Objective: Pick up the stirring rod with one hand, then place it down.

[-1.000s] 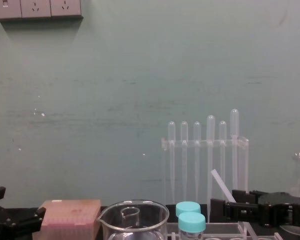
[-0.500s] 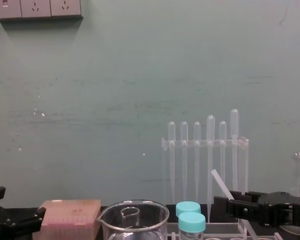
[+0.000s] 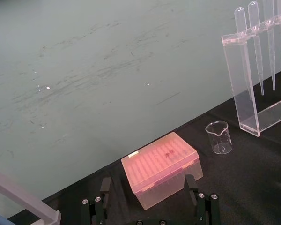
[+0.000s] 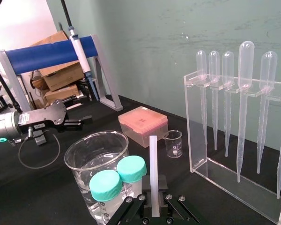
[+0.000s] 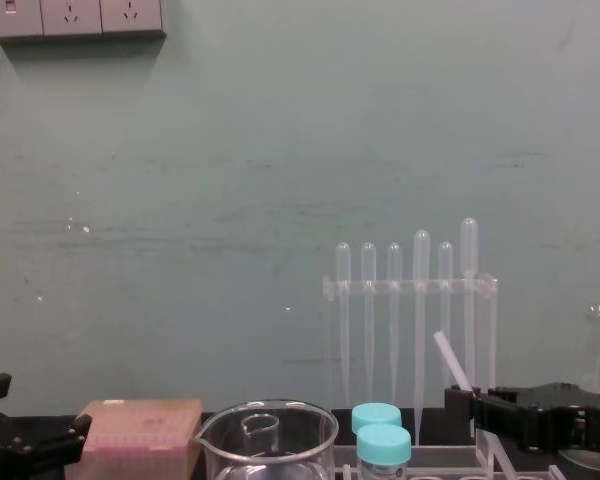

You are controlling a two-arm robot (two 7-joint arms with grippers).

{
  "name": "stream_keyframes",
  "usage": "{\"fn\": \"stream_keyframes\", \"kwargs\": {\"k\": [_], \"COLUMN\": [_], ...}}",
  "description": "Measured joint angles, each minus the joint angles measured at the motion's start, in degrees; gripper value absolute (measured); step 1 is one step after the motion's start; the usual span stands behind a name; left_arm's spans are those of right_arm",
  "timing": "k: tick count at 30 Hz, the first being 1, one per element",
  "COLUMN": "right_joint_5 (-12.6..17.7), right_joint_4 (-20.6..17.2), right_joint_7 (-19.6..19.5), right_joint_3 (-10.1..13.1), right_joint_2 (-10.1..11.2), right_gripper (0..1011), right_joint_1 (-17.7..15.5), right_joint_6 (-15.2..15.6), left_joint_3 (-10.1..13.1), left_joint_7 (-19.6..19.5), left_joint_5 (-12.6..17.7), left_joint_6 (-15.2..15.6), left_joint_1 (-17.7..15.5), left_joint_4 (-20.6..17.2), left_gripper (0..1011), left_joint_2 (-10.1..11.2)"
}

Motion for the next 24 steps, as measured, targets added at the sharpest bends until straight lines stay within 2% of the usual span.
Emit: {"fn": "stream_keyframes", "kwargs": {"k": [3, 13, 18, 22, 24], "right_joint_5": [0.0, 0.0, -0.88, -1.79, -2.82], "right_joint_4": [0.0, 0.0, -0.37, -0.96, -1.3], "right_joint_7": [0.0, 0.0, 0.03, 0.01, -0.08], "right_joint_3": [0.0, 0.0, 1.51, 2.95, 3.91], "right_joint_2": [0.0, 0.0, -0.61, -1.37, -2.06], "right_gripper": [66, 67, 66, 66, 66], "right_joint_1": [0.0, 0.0, -0.35, -0.44, -0.21], "right_joint_6": [0.0, -0.01, -3.72, -7.75, -10.74], "left_joint_3": [0.0, 0.0, 0.0, 0.0, 0.0], "left_joint_7": [0.0, 0.0, 0.0, 0.0, 0.0], "left_joint_5": [0.0, 0.0, 0.0, 0.0, 0.0], "left_joint_6": [0.0, 0.0, 0.0, 0.0, 0.0], "left_joint_1": [0.0, 0.0, 0.0, 0.0, 0.0], "left_joint_4": [0.0, 0.0, 0.0, 0.0, 0.0], "left_gripper": [1000, 1000, 1000, 1000, 1000], "left_joint_2": [0.0, 0.0, 0.0, 0.0, 0.0]}}
